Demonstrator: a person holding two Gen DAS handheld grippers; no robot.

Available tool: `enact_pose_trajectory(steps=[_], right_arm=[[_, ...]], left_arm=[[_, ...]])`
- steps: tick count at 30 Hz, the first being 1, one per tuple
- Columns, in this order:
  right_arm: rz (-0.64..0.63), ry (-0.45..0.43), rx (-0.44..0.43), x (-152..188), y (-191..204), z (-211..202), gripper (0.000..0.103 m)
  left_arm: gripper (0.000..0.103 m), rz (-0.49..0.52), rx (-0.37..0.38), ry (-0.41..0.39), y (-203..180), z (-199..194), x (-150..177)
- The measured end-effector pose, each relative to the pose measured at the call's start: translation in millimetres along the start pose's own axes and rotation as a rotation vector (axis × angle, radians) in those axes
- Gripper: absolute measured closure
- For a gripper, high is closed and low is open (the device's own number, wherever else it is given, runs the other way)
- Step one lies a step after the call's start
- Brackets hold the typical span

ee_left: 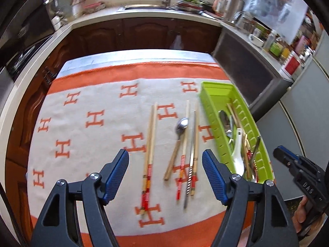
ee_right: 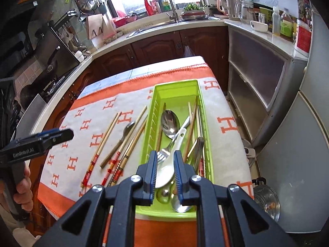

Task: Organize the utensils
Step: 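Open both tools and move them back over the remaining chopsticks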

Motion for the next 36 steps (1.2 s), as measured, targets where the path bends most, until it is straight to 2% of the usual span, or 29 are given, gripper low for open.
enact_pose_trajectory(steps=[6,13,17,22,29,32,36], right_arm=[[-0.014,-0.006,-0.07,-17.2,26.3,1.4,0.087],[-0.027,0.077,-0.154,-28.6,64.7,35.2,0.087],[-0.029,0.133,-0.184,-27.2,84.6,61.3,0.087],[-0.037,0.171,-0.185,-23.7,102.3,89.7,0.087],[-0.019,0.211,-0.205,-20.2,105.7,112.8,0.087],[-0.014,0.217,-0.215,-21.1,106.2,117.0,0.087],[-0.018,0.219,-0.218,-22.6,105.9,120.8,0.087]], left_arm=[[0.031,-0.092,-0.053,0.003,48.6,-2.9,6.9],[0.031,-0.112,-0.082,0.023,76.4,11.0,10.8],[0.031,-0.094,-0.101,0.07,80.0,33.7,12.9],[0.031,-0.065,-0.055,0.143,75.4,67.9,16.2],[0.031,-0.003,-0.044,0.178,60.1,95.1,17.8],[0.036,0.021,-0.044,0.187,55.1,102.5,17.4],[0.047,0.036,-0.037,0.202,52.7,111.9,15.4]])
Point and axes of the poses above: each gripper's, at about its wrist camera, not at the fingertips, and z roughly the way its jaws point, y to its left, x to its underside, the point moved 4 cm from there along z, roughly the way its jaws point, and after that the axes turned 9 degrees about y, right-handed, at the moved point
